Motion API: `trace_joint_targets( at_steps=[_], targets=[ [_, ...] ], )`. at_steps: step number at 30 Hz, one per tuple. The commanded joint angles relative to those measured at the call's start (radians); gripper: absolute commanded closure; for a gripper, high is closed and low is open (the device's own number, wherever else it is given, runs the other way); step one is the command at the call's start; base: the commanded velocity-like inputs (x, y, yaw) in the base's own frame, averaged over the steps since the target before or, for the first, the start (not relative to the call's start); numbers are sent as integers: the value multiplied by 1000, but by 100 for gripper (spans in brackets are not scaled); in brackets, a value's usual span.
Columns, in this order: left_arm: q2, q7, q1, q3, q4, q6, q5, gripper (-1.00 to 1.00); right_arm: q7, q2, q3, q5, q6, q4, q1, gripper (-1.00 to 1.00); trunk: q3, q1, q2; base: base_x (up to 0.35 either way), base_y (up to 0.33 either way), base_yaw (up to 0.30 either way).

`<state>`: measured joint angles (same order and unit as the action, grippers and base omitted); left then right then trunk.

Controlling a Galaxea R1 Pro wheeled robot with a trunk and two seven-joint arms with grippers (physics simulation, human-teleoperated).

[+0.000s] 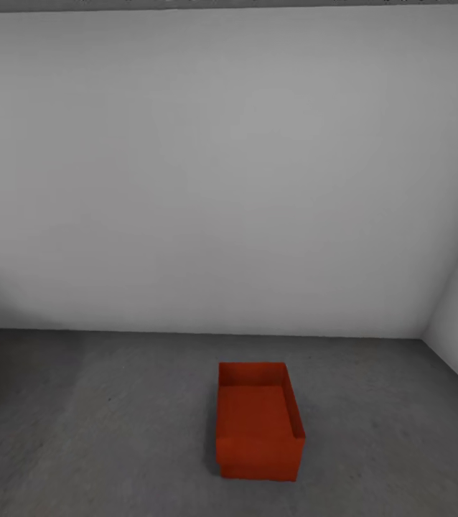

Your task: Move the two storage containers from the living room to the garage. In the garage, place one container on the floor and stack the other container on top of it (either order is fine).

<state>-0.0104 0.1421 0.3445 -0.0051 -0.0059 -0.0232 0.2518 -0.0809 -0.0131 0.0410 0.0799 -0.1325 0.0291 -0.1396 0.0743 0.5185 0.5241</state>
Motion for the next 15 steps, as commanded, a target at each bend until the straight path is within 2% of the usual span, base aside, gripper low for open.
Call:
trace_joint_targets(
  at_steps=[1, 3, 7, 9, 14, 15],
  targets=[
    [2, 2, 1, 0, 1, 10, 5, -100, -6, 0, 3, 8, -5, 3, -2, -100, 1, 0, 2, 0, 0, 0],
    [4, 1, -3, 0, 4, 25, 7, -100, -6, 0, 2, 8, -6, 3, -2, -100, 0, 0, 2, 0, 0, 0],
    [2, -17, -78, 0, 6, 37, 8, -100, -7, -1, 0, -1, -9, 3, -2, -100, -3, 0, 2, 0, 0, 0],
    [0, -29, -100, 0, 6, 44, 8, -100, -7, 1, -1, -25, -9, 3, -2, -100, -4, 0, 2, 0, 0, 0],
    [-5, -49, -121, -1, 6, 52, 9, -100, -7, 7, 0, -146, -11, 3, -2, -100, -8, 0, 2, 0, 0, 0],
    [-5, -50, -122, -1, 6, 53, 9, -100, -7, 7, 0, -158, -11, 3, -2, -100, -10, 0, 2, 0, 0, 0]
  ],
)
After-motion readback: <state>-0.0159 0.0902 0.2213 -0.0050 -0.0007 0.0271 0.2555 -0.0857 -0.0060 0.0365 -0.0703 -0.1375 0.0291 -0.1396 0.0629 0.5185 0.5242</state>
